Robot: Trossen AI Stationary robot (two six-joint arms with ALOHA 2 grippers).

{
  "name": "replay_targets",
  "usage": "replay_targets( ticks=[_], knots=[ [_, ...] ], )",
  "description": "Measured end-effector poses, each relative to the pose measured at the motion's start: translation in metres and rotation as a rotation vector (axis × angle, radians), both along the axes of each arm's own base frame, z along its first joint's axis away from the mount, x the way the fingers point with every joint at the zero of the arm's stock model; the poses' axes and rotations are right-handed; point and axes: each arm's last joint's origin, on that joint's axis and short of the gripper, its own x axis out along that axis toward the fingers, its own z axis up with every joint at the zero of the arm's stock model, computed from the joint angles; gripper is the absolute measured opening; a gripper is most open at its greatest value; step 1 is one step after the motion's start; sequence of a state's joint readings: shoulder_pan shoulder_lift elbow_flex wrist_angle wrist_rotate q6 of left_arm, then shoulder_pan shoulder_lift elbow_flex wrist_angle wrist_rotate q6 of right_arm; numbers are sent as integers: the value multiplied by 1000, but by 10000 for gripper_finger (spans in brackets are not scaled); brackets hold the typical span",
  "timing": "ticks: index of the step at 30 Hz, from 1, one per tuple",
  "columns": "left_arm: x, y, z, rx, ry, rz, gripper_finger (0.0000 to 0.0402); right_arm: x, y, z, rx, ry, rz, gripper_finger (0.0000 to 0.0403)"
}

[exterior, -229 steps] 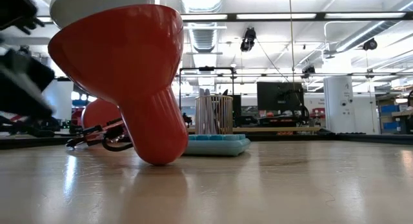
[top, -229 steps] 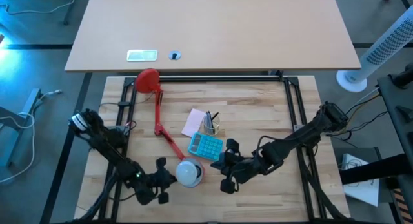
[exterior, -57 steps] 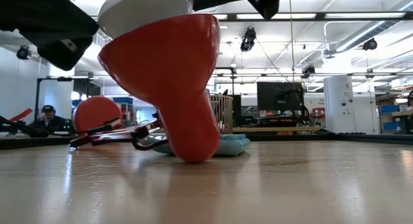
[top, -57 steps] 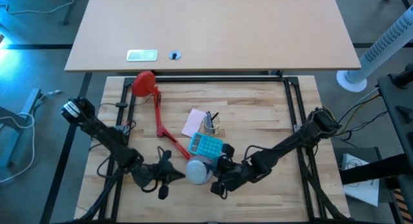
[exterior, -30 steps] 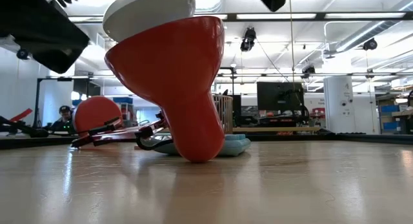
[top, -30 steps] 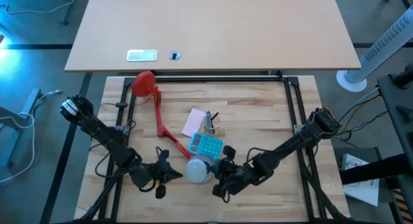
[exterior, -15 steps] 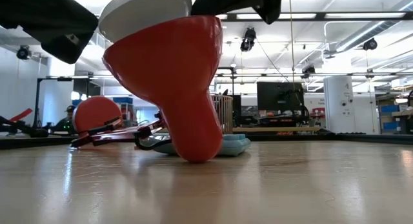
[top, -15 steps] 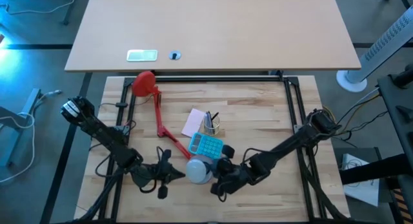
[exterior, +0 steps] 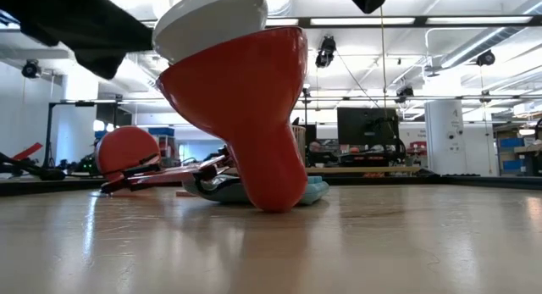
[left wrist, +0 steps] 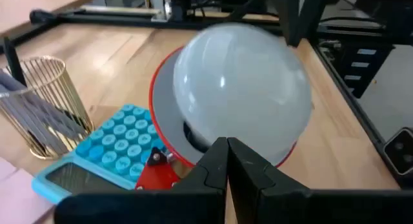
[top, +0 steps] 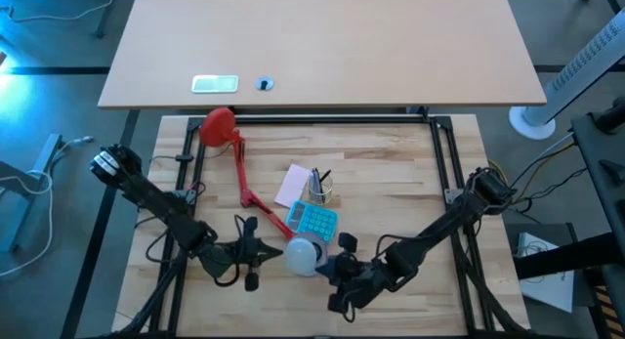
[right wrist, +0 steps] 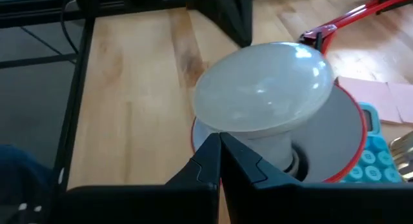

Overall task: Screw lightbulb
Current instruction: Insert the lightbulb into the red desk lamp

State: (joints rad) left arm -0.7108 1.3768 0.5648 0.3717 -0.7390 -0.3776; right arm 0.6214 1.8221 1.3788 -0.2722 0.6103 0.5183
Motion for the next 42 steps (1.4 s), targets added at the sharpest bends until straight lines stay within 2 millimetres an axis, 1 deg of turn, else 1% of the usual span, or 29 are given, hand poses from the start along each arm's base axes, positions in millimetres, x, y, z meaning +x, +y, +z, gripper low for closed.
replay_targets(
  ticks=[4, 7, 11, 14, 16, 18, 21, 24, 27, 30, 32, 39, 42],
  knots=[
    [-4, 3, 4, 3, 12, 4, 0, -2, 3, 0, 8, 6, 13, 0],
    [-11, 3, 6, -39, 41, -1, 0, -5, 3, 4, 11, -1, 15, 0],
    [-19, -6, 6, -99, 55, -60, 0, -5, -3, 11, -57, -49, -57, 0],
    [-19, -17, 2, -129, 45, -106, 0, -1, -11, 13, -124, -78, -117, 0],
    [-16, -23, -2, -134, 40, -120, 0, 4, -17, 15, -144, -94, -125, 0],
    [-9, -31, -5, -147, 19, -127, 0, 9, -22, 18, -163, -109, -118, 0],
    [0, -41, -13, -122, 29, -132, 0, 18, -29, 20, -185, -130, -95, 0],
    [11, -49, -17, -93, 29, -113, 0, 24, -37, 20, -217, -122, -75, 0],
    [19, -54, -21, -71, 29, -81, 0, 28, -44, 19, -198, -98, -42, 0],
    [22, -52, -23, -65, 33, -63, 0, 29, -46, 18, -180, -82, -9, 0],
    [23, -49, -23, -68, 25, -45, 0, 27, -43, 17, -175, -75, 2, 0],
    [21, -31, -17, -59, 6, 4, 0, 18, -31, 12, -140, -38, 9, 0],
    [17, -24, -16, -55, 7, 10, 0, 15, -26, 11, -123, -32, 9, 0]
  ],
)
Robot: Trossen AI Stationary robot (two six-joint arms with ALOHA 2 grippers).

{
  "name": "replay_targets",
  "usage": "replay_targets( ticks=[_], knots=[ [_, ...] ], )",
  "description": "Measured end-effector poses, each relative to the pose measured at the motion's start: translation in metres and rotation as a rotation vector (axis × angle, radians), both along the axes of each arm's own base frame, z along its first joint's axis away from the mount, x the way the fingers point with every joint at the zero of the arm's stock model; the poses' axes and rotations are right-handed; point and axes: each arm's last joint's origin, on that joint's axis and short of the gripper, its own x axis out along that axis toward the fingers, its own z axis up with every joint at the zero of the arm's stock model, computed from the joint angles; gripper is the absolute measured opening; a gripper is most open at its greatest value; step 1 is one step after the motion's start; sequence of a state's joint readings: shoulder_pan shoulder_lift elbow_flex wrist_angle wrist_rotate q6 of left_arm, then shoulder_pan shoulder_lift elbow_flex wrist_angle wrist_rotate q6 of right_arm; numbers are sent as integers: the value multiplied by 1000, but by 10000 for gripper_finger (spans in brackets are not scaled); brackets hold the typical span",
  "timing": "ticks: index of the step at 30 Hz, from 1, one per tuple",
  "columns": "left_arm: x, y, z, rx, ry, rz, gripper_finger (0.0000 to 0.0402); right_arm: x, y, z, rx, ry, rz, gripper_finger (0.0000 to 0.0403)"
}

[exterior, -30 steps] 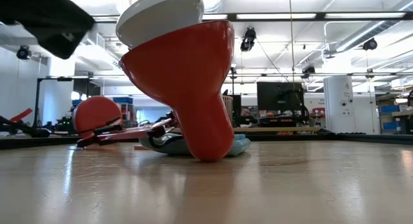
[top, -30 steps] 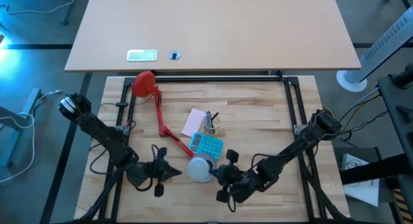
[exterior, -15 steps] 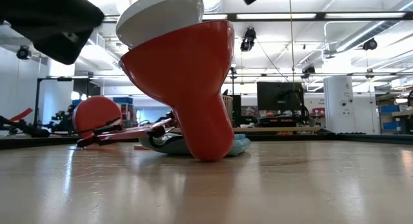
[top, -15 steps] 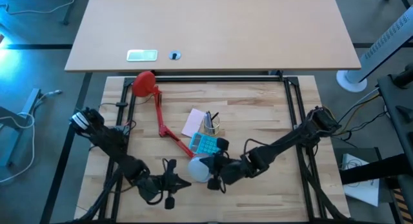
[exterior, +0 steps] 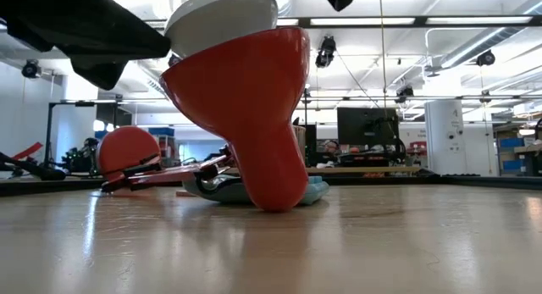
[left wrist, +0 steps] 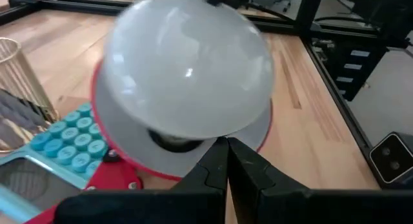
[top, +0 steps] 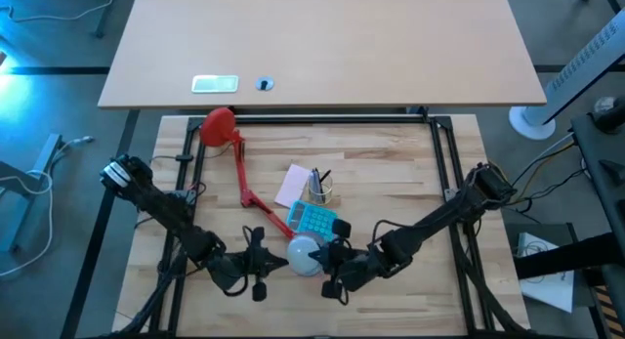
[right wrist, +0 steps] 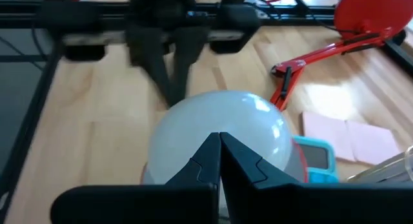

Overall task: Screw lightbulb
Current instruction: Insert the lightbulb into the red desk lamp

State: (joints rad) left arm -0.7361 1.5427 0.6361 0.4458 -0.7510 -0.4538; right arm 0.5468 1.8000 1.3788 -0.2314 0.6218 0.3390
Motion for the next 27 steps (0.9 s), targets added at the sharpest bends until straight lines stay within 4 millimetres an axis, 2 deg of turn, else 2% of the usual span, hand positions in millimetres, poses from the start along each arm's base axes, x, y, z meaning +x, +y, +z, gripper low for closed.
replay_targets(
  ticks=[12, 20, 27],
  knots=[
    [-11, 14, 4, 26, 12, 4, 0, -7, 12, 2, 40, -15, 16, 0],
    [-28, 4, 13, -30, 21, -48, 0, -5, 3, 11, 12, -37, 9, 0],
    [-22, 3, 6, -9, 29, -34, 0, 6, -9, 0, -4, -15, -29, 0]
  ],
)
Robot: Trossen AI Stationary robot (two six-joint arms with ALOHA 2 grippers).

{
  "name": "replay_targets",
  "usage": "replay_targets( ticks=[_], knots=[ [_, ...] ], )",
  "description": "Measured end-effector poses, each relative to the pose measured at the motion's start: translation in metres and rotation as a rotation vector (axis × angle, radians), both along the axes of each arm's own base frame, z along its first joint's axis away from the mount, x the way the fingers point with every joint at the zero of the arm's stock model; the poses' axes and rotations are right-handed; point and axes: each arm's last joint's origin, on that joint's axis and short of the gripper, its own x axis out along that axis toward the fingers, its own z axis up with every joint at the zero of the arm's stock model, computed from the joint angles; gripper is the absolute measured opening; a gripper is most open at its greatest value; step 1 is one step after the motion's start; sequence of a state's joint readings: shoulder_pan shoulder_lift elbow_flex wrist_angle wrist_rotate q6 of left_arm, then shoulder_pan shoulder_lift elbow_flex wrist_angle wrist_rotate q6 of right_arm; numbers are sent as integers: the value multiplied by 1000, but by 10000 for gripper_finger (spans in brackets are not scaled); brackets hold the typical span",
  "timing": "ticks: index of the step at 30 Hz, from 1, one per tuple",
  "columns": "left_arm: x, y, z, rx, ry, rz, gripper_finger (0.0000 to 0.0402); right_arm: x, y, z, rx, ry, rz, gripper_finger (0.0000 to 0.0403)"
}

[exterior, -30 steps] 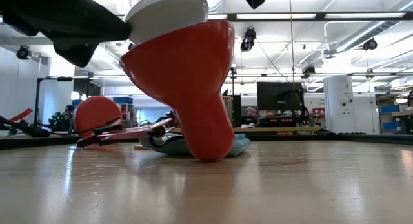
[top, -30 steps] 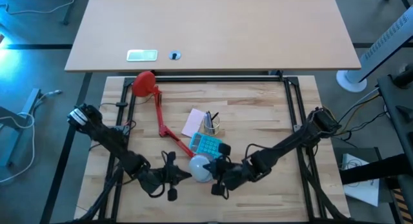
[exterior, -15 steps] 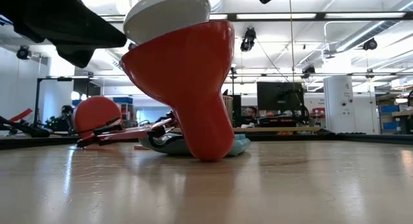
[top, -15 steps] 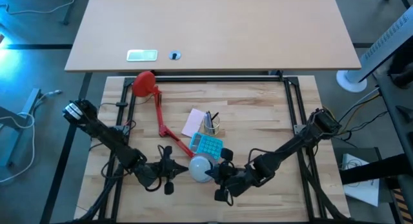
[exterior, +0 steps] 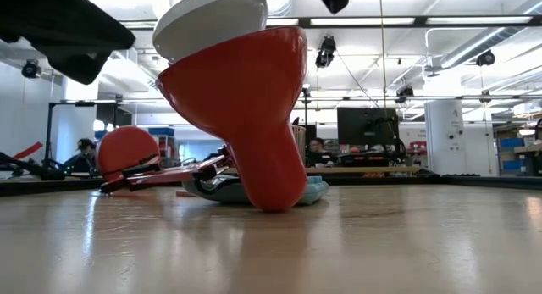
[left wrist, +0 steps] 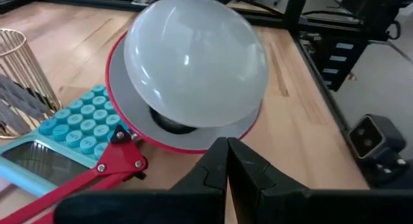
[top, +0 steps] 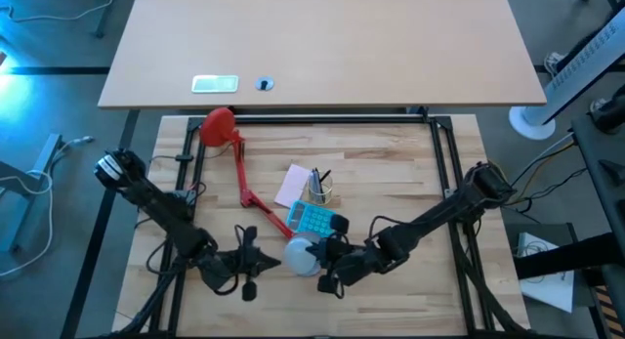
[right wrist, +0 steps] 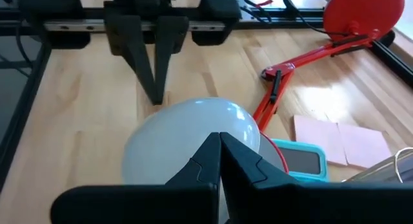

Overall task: Screw lightbulb
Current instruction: Insert the lightbulb into the red desk lamp

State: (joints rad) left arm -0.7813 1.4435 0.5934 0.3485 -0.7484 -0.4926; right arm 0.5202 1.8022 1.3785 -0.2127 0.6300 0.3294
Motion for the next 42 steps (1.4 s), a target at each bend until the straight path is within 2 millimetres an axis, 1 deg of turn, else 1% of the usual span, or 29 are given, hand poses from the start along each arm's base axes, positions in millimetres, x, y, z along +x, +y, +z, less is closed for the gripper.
replay_targets(
  ticks=[4, 15, 18, 22, 27, 31, 35, 42],
  knots=[
    [5, 6, 0, 15, -7, 29, 0, 1, 0, -3, 5, 4, 0, 0],
    [19, 25, 2, 119, -14, 107, 0, -2, 12, -3, 47, -4, 53, 0],
    [20, 28, 3, 141, -15, 107, 0, -3, 15, -2, 59, -10, 70, 0],
    [16, 30, 8, 146, -2, 98, 0, -4, 18, 2, 64, -20, 85, 0],
    [2, 24, 15, 56, 23, 41, 0, -4, 16, 5, 44, -38, 52, 0],
    [-6, 11, 24, 0, -41, -22, 0, -3, 12, 5, 15, -49, 9, 0],
    [-3, 2, 26, -10, -108, -53, 0, -1, 5, 3, 4, -39, -7, 0],
    [8, 6, 17, 28, -109, -13, 0, 0, 4, 2, 2, -31, -7, 0]
  ],
)
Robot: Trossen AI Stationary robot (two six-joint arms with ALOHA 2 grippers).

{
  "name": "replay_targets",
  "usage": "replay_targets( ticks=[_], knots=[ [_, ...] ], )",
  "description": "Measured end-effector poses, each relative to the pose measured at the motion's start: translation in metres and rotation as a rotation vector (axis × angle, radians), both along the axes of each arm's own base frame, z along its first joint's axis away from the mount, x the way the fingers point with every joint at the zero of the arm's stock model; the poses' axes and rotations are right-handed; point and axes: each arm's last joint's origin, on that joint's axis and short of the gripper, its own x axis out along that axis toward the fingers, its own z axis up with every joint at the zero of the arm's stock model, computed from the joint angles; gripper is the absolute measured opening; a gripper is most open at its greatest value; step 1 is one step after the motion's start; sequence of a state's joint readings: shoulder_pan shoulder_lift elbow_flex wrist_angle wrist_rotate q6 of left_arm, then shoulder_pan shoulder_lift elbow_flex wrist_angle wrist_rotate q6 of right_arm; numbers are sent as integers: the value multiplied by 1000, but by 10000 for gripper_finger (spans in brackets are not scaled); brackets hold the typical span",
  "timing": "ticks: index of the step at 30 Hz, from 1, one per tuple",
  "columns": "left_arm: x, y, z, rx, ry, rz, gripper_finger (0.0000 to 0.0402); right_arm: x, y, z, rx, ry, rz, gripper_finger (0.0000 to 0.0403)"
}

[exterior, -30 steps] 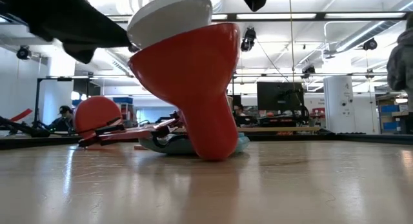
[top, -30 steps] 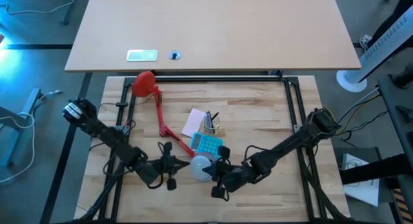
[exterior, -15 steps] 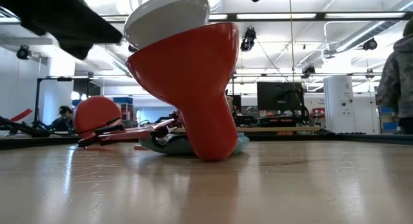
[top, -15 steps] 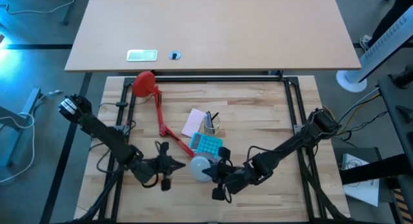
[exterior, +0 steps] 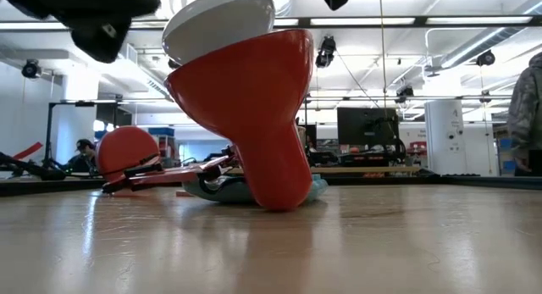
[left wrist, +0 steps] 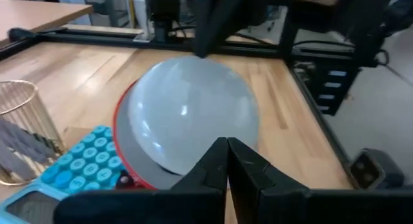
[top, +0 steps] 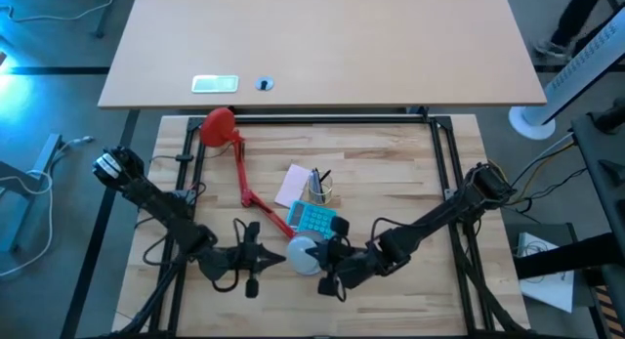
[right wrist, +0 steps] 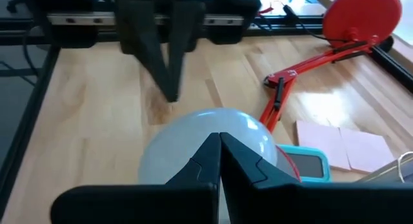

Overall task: Screw lightbulb
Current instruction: Insert the lightbulb into the red desk lamp

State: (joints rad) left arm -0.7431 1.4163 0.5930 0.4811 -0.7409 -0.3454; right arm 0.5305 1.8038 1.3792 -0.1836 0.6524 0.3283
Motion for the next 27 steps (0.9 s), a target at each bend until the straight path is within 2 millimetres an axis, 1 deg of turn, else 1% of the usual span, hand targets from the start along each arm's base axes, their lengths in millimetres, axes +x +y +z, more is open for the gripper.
replay_targets(
  ticks=[5, 12, 17, 22, 27],
  knots=[
    [4, 4, 1, 0, -7, 20, 0, -3, 2, -2, -1, 23, 6, 0],
    [5, 3, 6, 7, -50, -16, 0, -3, 1, -3, -4, 31, 5, 0],
    [10, 10, 7, 32, -52, 8, 0, -3, 0, -3, -17, 40, 7, 0],
    [17, 14, 4, 22, -48, -22, 0, -3, 0, -3, -17, 40, 7, 0],
    [23, 14, -2, 18, -37, -47, 0, -3, 0, -3, -17, 40, 7, 0]
  ],
)
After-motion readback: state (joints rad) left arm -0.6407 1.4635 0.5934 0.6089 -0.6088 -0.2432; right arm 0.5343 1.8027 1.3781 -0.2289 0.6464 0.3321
